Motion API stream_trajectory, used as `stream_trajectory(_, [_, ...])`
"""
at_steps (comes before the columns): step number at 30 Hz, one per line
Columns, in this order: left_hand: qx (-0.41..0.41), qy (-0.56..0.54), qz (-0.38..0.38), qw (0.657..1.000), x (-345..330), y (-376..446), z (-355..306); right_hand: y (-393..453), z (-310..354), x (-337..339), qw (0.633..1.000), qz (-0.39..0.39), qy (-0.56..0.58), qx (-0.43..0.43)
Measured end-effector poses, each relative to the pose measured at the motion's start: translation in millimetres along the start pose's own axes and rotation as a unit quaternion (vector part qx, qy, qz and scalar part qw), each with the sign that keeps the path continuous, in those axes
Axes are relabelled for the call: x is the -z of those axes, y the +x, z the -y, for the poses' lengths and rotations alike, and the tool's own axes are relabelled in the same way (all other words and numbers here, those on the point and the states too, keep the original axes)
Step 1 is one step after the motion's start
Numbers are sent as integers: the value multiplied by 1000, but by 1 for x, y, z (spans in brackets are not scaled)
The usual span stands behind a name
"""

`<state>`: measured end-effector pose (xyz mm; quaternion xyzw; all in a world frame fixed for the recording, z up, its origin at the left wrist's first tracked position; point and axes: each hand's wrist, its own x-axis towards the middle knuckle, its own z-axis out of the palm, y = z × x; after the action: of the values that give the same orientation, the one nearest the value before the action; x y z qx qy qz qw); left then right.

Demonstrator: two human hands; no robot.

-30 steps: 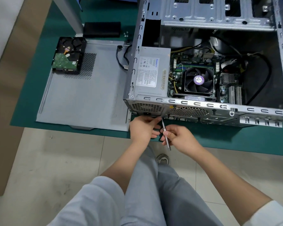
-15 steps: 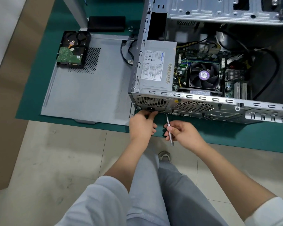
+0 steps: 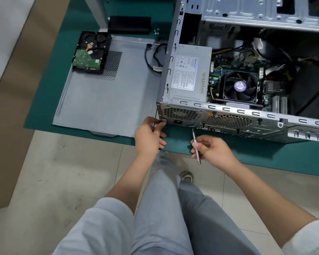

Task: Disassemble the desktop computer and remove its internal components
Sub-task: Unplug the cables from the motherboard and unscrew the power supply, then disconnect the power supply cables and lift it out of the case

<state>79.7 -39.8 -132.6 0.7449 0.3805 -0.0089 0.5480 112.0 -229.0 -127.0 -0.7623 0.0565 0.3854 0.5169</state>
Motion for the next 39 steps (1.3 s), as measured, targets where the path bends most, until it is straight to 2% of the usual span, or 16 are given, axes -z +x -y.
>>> stream_trajectory(3, [-24, 24, -2, 999, 3, -1, -4, 0, 0, 0, 1000, 0, -15, 7])
stream_trajectory(8, [-168, 99, -39, 980, 15, -6, -22, -1, 0, 1, 999, 1, -31, 9])
stream_trajectory(11, [-220, 150, -82, 960, 22, -10, -33, -3, 0, 1, 996, 6, -80, 26])
stream_trajectory(14, [-262, 104, -43, 959, 24, -10, -44, -7, 4, 0, 986, 10, -160, 50])
stream_trajectory(17, [-258, 31, 7, 966, 22, -10, -47, -11, 8, -2, 985, 17, -161, 54])
stream_trajectory(21, [-197, -20, 51, 979, 25, -13, -46, -24, 18, 2, 979, 26, -184, 86])
stream_trajectory(24, [-214, -5, 77, 974, 31, -16, -50, -42, 29, 9, 953, 29, -251, 169])
stream_trajectory(27, [-285, 53, 71, 955, 34, -18, -60, -65, 49, 16, 899, -3, -285, 332])
stream_trajectory(29, [-355, 132, 50, 924, 35, -16, -68, -76, 65, 21, 854, -71, -273, 436])
stream_trajectory(31, [-423, 221, 33, 878, 35, -11, -75, -76, 83, 29, 818, -164, -268, 483])
stream_trajectory(32, [-451, 265, 22, 852, 34, -9, -77, -73, 93, 33, 809, -189, -274, 484])
stream_trajectory(34, [-479, 314, 6, 820, 34, -8, -82, -67, 112, 42, 827, -169, -310, 437])
stream_trajectory(37, [-489, 316, 9, 813, 33, -7, -83, -53, 124, 48, 867, -113, -340, 346])
stream_trajectory(39, [-485, 296, 15, 823, 31, -6, -82, -43, 126, 47, 874, -113, -358, 308])
